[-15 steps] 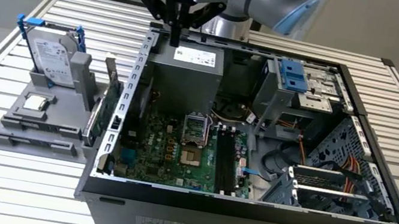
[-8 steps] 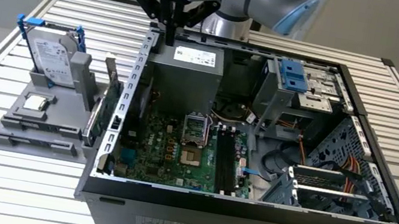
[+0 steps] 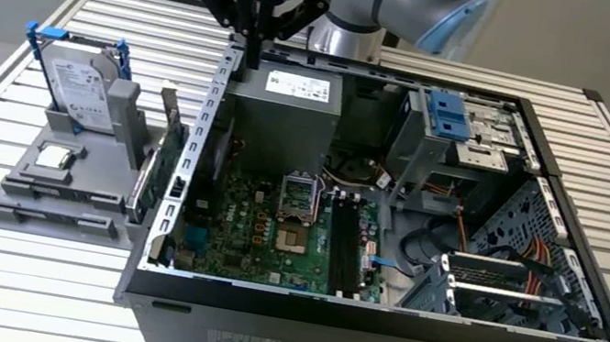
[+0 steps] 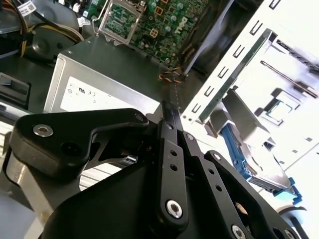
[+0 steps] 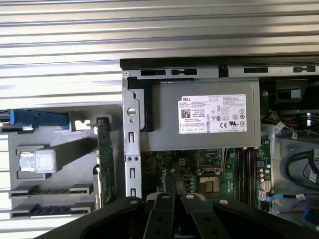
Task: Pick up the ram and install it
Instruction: 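Reach for the ram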
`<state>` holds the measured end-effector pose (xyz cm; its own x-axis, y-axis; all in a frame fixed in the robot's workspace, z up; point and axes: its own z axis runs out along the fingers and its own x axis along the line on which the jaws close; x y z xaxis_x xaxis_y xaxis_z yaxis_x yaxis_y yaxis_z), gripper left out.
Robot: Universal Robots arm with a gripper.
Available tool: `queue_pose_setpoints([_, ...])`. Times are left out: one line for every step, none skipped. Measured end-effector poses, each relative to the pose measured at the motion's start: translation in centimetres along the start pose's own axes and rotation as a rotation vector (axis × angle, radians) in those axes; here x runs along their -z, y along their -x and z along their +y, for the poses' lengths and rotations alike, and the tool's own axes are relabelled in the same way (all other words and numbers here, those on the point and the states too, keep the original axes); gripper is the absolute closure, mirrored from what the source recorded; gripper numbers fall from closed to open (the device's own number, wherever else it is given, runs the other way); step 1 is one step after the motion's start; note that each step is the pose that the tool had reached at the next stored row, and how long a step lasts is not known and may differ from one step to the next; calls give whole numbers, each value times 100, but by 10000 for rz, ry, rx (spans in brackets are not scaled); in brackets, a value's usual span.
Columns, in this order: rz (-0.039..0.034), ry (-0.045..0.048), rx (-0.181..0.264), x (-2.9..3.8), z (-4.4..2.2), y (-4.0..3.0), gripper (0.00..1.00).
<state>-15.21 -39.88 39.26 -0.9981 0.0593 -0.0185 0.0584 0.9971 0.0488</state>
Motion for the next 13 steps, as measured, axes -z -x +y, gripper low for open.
queue_pose_setpoints([1, 0, 3, 0, -1, -9, 100])
queue_pose_setpoints([2, 0, 5, 1, -1, -20, 100])
queue_pose_setpoints([2, 0, 7, 1, -2, -29, 100])
queue_pose_setpoints([2, -1, 11, 1, -2, -39, 100])
queue_pose_setpoints([3, -1, 14, 2, -3, -48, 100])
queue_pose_setpoints([3, -1, 17, 2, -4, -58, 100])
queue_pose_setpoints([3, -1, 21, 2, -4, -68, 100])
queue_pose_setpoints([2, 0, 25, 2, -5, -79, 100])
queue_pose_setpoints([3, 0, 28, 2, -5, -90, 100])
queue_pose_setpoints([3, 0, 32, 3, -6, -101, 100])
queue_pose_setpoints([4, 0, 37, 3, -7, -111, 100])
queue_pose_setpoints([4, -1, 40, 3, -7, -122, 100])
queue_pose_setpoints([4, 1, 45, 3, -8, -135, 100])
